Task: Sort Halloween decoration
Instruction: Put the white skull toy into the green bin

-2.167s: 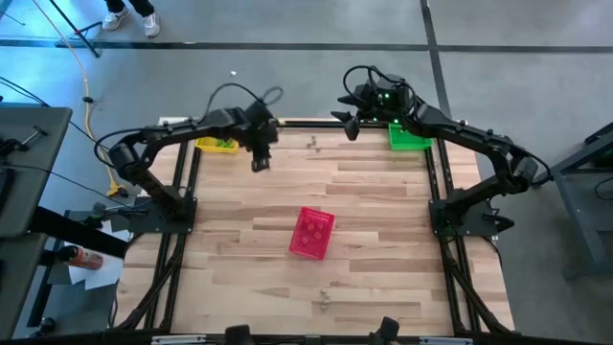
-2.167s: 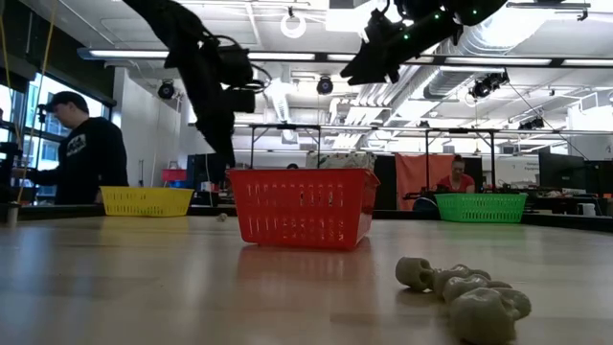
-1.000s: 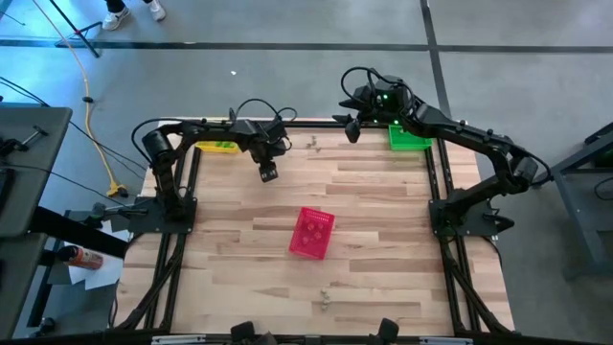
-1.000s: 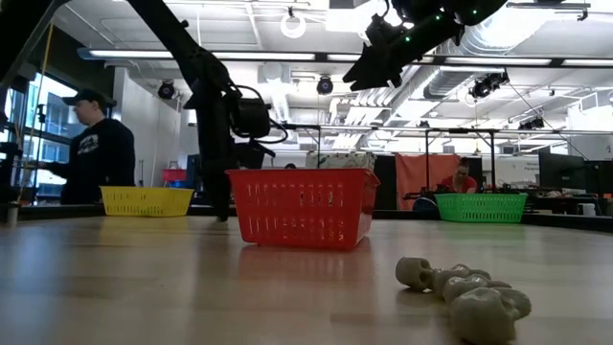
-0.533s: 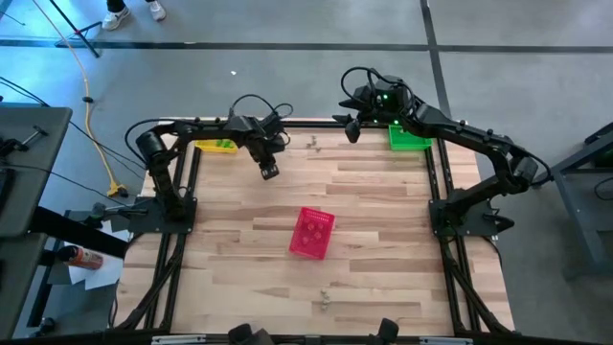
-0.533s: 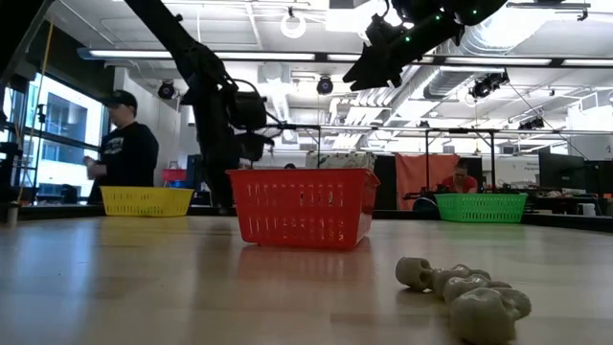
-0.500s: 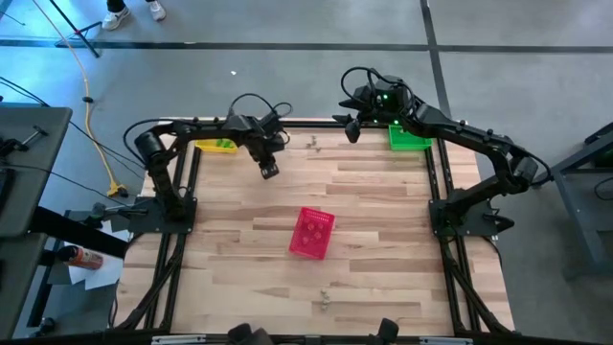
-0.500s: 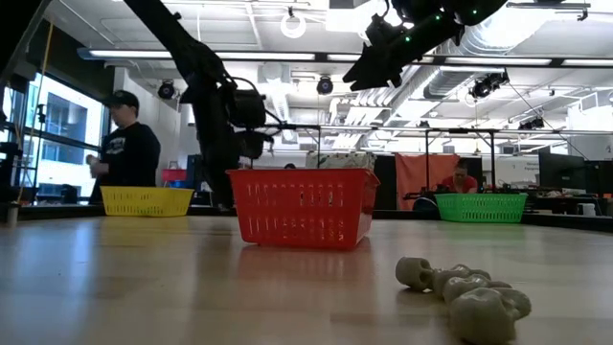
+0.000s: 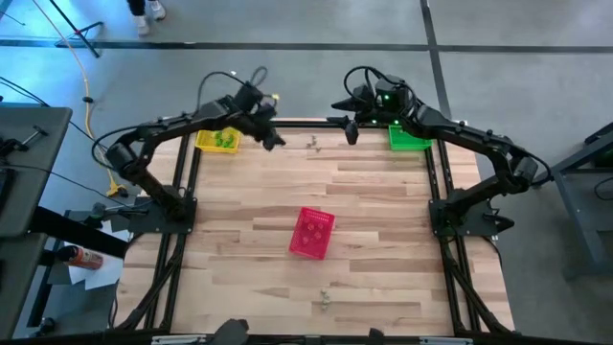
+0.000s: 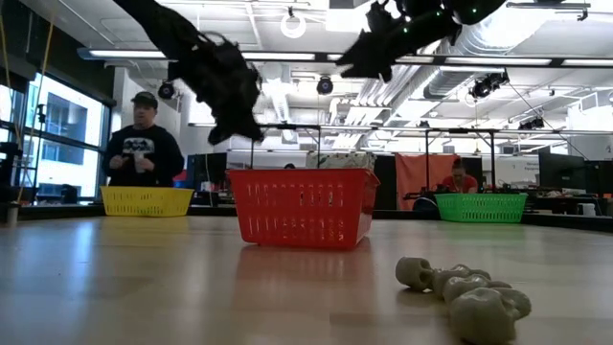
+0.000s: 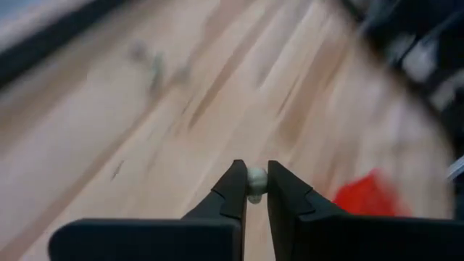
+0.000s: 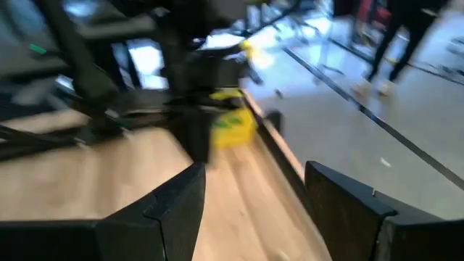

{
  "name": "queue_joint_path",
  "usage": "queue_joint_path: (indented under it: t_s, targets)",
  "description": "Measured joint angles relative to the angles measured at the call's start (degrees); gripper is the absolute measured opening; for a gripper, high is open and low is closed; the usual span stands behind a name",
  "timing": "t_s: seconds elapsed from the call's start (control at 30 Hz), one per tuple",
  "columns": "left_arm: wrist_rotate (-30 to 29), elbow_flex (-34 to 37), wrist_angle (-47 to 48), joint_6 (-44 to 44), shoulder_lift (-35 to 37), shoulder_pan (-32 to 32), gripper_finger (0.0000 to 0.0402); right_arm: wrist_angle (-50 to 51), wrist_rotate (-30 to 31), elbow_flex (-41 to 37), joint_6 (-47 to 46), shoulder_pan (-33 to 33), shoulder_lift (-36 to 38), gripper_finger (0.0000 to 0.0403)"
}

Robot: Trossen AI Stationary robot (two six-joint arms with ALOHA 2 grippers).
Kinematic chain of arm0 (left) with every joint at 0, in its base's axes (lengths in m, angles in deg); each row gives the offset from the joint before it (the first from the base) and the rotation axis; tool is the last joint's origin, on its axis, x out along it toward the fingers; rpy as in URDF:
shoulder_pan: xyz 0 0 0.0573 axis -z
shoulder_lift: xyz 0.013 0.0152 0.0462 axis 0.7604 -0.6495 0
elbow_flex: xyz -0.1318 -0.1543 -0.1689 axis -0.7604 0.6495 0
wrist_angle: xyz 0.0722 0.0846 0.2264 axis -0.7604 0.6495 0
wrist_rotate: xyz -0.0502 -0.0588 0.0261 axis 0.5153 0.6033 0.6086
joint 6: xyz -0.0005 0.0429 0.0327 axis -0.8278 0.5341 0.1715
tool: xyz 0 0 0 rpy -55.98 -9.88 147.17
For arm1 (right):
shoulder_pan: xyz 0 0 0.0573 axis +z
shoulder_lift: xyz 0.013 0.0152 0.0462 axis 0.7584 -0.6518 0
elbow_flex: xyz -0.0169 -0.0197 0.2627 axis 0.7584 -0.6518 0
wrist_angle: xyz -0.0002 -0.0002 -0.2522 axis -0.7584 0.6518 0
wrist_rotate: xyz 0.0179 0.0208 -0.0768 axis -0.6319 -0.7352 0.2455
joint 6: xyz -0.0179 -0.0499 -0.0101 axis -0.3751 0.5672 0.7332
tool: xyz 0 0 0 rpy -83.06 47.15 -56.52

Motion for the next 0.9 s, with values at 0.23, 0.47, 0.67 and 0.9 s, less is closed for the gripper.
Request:
queue_joint_path:
  t_s: [0.23, 0.47, 0.67, 0.9]
  targets:
    - [8.9, 0.0, -20.3, -20.1, 4.5, -0.3, 0.0016, -7.7, -3.9, 0.0, 3.8, 5.1, 0.0, 0.0232]
    - [17.9, 0.0, -37.9, -37.0, 4.9, 0.8, 0.0016, -9.9, -0.2, 0.0, 14.8, 10.7, 0.0, 0.0232]
    - [19.8, 0.0, -44.5, -43.8, 4.9, 3.7, 0.0016, -10.5, 6.7, 0.0, 21.7, 12.3, 0.0, 0.0232]
    - [18.1, 0.0, -46.1, -45.0, 4.9, 6.5, 0.0016, -13.1, 5.9, 0.0, 21.6, 12.5, -0.3, 0.0232]
